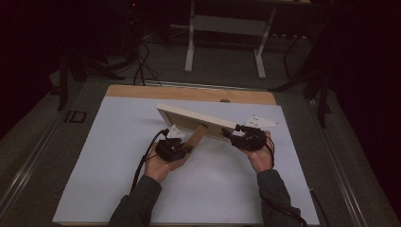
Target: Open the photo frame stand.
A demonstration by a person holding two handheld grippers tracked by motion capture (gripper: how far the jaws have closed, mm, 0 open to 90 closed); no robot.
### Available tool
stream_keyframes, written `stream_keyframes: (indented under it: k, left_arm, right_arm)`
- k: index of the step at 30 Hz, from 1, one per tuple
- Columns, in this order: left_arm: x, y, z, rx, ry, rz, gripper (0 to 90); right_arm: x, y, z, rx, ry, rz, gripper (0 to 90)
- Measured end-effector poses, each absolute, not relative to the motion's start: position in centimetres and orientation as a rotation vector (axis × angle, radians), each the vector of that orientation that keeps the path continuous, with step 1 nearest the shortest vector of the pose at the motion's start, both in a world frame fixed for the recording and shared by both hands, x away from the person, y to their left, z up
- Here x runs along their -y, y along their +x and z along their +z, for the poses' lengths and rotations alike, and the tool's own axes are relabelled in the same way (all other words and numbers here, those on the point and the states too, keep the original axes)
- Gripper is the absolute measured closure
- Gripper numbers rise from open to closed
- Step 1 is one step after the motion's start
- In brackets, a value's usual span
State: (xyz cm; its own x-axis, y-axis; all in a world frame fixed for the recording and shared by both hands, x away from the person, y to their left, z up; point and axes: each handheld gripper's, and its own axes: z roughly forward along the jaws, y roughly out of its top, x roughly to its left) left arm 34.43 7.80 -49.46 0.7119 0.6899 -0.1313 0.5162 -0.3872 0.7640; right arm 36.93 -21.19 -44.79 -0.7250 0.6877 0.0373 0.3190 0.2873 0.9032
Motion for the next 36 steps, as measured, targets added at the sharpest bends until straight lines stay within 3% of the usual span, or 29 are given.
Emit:
stream_keyframes:
  k: [23,36]
  left_arm:
    - [-8.02,34.25,-49.37,-0.912,2.077,0.271,78.3]
    - [-8.75,34.08,-48.76,-0.904,2.046,0.257,71.7]
  right_arm:
    - [21.03,36.62,-44.72,-2.204,0.883,1.374,54.2]
    - [21.89,36.44,-45.68,-2.206,0.938,1.378,49.8]
